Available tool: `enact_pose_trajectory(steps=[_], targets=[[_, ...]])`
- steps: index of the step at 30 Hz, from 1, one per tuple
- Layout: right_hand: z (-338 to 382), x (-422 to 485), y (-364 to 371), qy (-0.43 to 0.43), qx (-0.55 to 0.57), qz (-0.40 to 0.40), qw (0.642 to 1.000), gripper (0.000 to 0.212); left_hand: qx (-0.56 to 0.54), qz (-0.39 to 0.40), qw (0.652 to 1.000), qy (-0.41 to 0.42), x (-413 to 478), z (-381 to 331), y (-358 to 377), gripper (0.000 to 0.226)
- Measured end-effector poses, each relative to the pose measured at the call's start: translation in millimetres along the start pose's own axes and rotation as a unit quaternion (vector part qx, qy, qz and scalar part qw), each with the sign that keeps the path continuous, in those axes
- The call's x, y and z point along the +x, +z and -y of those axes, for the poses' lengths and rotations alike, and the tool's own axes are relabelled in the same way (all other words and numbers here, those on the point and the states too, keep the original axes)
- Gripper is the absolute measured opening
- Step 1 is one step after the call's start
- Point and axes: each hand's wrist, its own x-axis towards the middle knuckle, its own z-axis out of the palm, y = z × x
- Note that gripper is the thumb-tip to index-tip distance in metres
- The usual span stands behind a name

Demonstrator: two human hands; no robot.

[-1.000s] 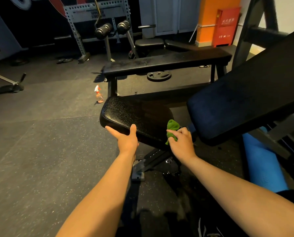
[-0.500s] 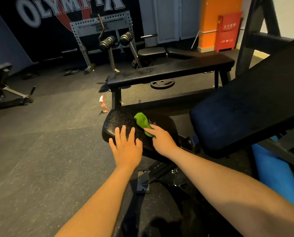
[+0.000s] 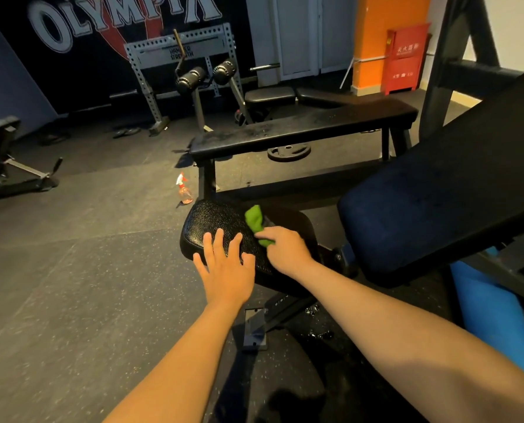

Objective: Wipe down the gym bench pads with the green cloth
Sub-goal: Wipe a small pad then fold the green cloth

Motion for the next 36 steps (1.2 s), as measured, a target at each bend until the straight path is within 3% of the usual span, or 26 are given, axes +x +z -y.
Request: enact_pose_trajectory(steps=[4,9,13,17,23,30,33,36], targets=[[-2.4,-2.6,3.2,-0.053,-0.006,0.034,0.998,0.054,-0.002,-0.02,1.0,-0.006,0.8,-1.3,5.4,0.05],[-48.7,-16.4,-10.8,0.033,0.004,-0.05,0.998,0.056,0.02,-0.06,0.998,0.005,-3.1,0.3,8.9,0.047],[-80.6,-21.2,-24.7,0.122,0.033,-0.082,0.989,0.059,0.036,-0.07,0.997,0.003,-5.1,-6.8,4.8,0.045],[-79.5,-16.9,-30.1,0.156,0.069,-0.079,0.982,0.06,0.044,-0.066,0.997,-0.013,-4.7,-11.6,4.5,0.045],[-42.2,9.6,-17.6,0.101,0.065,-0.054,0.991,0.055,0.063,-0.107,0.992,-0.008,12.8,-12.2,4.8,0.037],[14.6,42.2,9.6,-0.036,0.053,0.067,0.996,0.056,0.089,-0.09,0.991,-0.044,23.0,-17.1,8.5,0.056],[-3.1,36.7,7.9,-0.046,0.054,0.038,0.997,0.057,0.117,-0.076,0.989,-0.051,23.7,-19.2,7.5,0.055],[-40.4,36.5,-7.1,0.01,0.051,-0.014,0.999,0.054,0.128,-0.06,0.988,-0.066,24.4,-23.7,4.2,0.053]])
